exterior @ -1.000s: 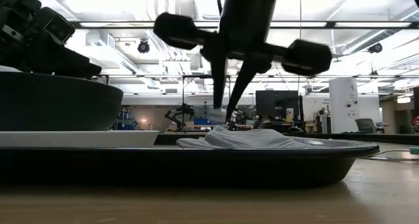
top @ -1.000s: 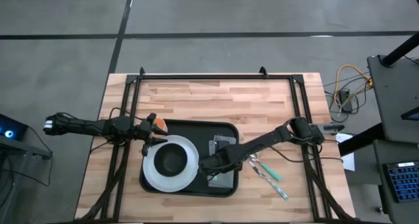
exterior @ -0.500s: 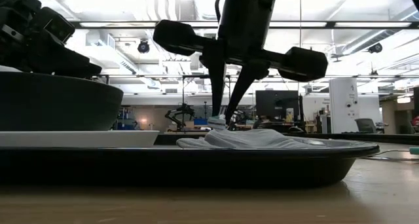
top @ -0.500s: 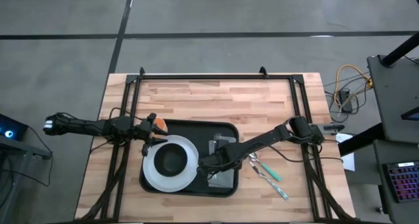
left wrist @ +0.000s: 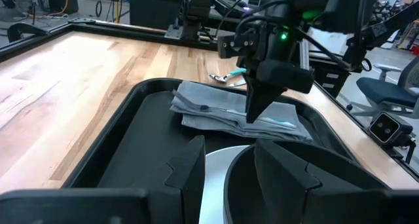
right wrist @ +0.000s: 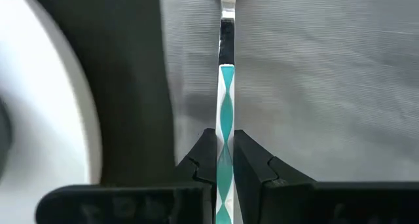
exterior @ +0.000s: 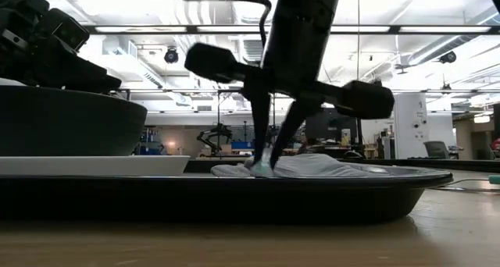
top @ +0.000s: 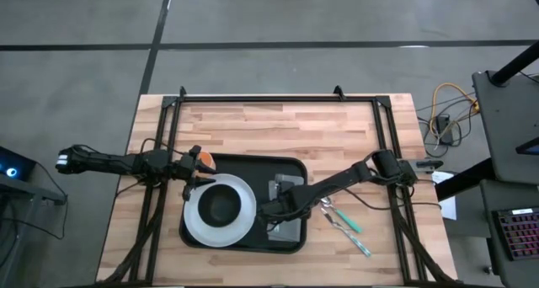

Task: Set up tray
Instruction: Put the white fork on the gray napkin

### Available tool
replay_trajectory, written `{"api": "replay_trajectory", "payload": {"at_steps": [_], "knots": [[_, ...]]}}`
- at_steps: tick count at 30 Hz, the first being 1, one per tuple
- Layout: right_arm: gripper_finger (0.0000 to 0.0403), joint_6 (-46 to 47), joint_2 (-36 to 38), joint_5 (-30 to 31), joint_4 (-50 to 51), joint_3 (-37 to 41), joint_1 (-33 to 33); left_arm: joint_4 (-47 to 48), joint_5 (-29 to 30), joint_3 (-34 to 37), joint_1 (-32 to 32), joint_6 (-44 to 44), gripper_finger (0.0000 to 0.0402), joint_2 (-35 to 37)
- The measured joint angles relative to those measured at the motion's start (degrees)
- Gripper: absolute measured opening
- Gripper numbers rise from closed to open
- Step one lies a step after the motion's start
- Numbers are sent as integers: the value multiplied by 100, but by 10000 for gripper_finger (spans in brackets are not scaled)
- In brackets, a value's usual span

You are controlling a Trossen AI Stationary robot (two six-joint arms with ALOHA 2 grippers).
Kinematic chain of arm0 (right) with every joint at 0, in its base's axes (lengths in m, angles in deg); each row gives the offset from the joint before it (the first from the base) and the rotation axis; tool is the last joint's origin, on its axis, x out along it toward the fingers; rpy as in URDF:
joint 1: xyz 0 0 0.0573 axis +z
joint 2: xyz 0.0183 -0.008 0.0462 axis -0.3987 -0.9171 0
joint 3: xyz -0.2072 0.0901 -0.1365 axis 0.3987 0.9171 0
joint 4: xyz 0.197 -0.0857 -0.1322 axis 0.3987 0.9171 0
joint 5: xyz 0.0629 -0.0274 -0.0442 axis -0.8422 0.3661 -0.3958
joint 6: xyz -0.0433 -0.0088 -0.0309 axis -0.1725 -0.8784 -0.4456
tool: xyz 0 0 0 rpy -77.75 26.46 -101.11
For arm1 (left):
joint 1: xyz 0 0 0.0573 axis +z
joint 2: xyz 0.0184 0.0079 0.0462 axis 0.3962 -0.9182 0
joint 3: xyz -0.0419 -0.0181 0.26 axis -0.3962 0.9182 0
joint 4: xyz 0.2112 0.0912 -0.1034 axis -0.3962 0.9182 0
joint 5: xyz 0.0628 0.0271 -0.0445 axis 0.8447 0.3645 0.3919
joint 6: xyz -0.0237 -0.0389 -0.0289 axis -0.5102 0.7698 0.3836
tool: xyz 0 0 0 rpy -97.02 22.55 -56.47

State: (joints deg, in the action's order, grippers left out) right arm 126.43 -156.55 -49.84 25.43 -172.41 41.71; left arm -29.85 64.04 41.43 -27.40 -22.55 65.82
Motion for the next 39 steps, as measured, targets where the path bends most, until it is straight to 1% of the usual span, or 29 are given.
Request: {"api": "replay_trajectory", "payload": {"at_steps": [4, 10, 12, 15, 20, 39], "knots": [[15, 76, 0, -76, -48, 98, -1, 0, -1, 0, 1, 0, 115, 0], [15, 81, 5, -140, -522, 327, -1, 0, 0, 0, 0, 0, 115, -1], [15, 118, -9, -281, -631, 392, -3, 0, -2, 0, 0, 0, 115, 0], [15, 136, -104, -456, -659, 379, -8, 0, 0, -1, 0, 0, 115, -1], [17, 165, -250, -490, -756, 312, -6, 0, 0, 0, 0, 0, 115, 0], [104, -81, -231, -502, -905, 329, -4, 0, 0, -2, 2, 0, 115, 0]]}}
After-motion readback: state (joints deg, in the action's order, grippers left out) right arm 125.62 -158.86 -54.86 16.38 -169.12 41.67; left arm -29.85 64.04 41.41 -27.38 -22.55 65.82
